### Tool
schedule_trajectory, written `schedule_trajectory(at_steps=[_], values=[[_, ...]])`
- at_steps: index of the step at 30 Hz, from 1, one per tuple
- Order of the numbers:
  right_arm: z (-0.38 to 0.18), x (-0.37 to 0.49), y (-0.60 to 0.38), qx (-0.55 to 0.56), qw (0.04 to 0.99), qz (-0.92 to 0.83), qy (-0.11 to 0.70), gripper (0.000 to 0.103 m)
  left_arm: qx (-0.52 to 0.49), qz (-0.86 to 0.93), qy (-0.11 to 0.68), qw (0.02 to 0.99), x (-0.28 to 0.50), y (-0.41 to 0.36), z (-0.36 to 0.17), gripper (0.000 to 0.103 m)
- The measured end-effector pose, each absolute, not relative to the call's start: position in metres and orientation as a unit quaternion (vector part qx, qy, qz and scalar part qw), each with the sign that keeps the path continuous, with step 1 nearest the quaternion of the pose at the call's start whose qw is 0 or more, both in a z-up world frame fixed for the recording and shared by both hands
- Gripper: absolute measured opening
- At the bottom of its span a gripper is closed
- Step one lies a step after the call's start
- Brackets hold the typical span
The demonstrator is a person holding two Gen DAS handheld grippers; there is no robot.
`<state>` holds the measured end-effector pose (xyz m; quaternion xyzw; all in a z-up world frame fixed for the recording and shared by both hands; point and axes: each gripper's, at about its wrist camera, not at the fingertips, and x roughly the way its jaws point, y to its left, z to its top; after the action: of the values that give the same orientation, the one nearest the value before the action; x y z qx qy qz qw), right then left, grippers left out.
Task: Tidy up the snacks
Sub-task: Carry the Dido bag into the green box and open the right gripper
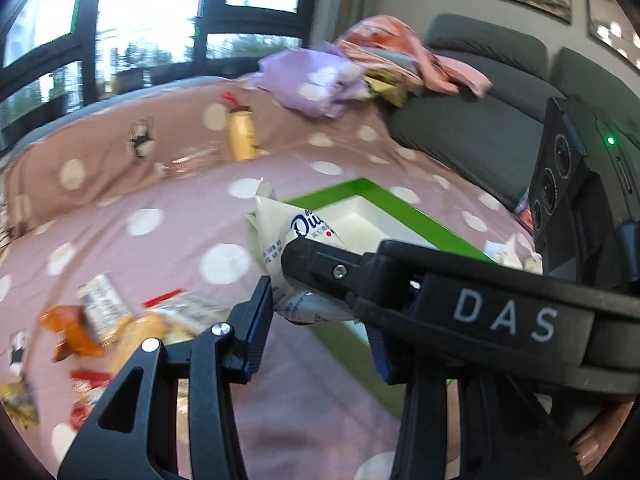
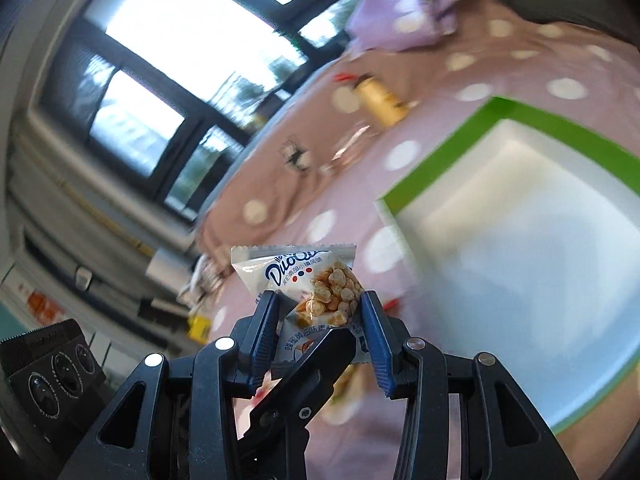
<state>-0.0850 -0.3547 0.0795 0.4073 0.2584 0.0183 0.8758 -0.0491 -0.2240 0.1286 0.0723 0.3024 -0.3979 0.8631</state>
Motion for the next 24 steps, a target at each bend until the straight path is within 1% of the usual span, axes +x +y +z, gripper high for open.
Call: schedule_trajectory(at_steps=[7,13,16,18,19,20,21,23,24], values=[[0.051,-0.095,-0.395,0.449,0.85,-0.052,0.273,0.046,0.08,-0.448,0.334,0.826,-0.045,-0.268,0.109,0.043],[0.04,-0.097,-0.406,0.46,0.835,-0.084,0.289,0.046,0.066,-0.458,0.363,0.809,-0.041,-0.28,0.095,0.043],[0.043,-0.1,-0.405,0.454,0.84,-0.09,0.284,0.047,0.06,-0.46,0.364,0.807,-0.043,-0.277,0.097,0.046],[0.048,-0.102,-0.402,0.446,0.845,-0.095,0.277,0.049,0.057,-0.461,0.361,0.808,-0.044,-0.272,0.102,0.053],[0.05,-0.104,-0.401,0.442,0.848,-0.099,0.274,0.052,0.057,-0.456,0.356,0.814,-0.045,-0.267,0.105,0.056],[0.055,-0.105,-0.398,0.435,0.854,-0.102,0.268,0.059,0.057,-0.448,0.35,0.821,-0.045,-0.263,0.108,0.064],[0.058,-0.107,-0.396,0.429,0.858,-0.105,0.263,0.061,0.054,-0.442,0.346,0.826,-0.046,-0.257,0.111,0.074],[0.064,-0.108,-0.392,0.421,0.864,-0.103,0.256,0.065,0.04,-0.438,0.341,0.831,-0.045,-0.243,0.119,0.081],[0.067,-0.108,-0.388,0.416,0.868,-0.098,0.253,0.066,0.031,-0.436,0.338,0.834,-0.045,-0.235,0.122,0.082]])
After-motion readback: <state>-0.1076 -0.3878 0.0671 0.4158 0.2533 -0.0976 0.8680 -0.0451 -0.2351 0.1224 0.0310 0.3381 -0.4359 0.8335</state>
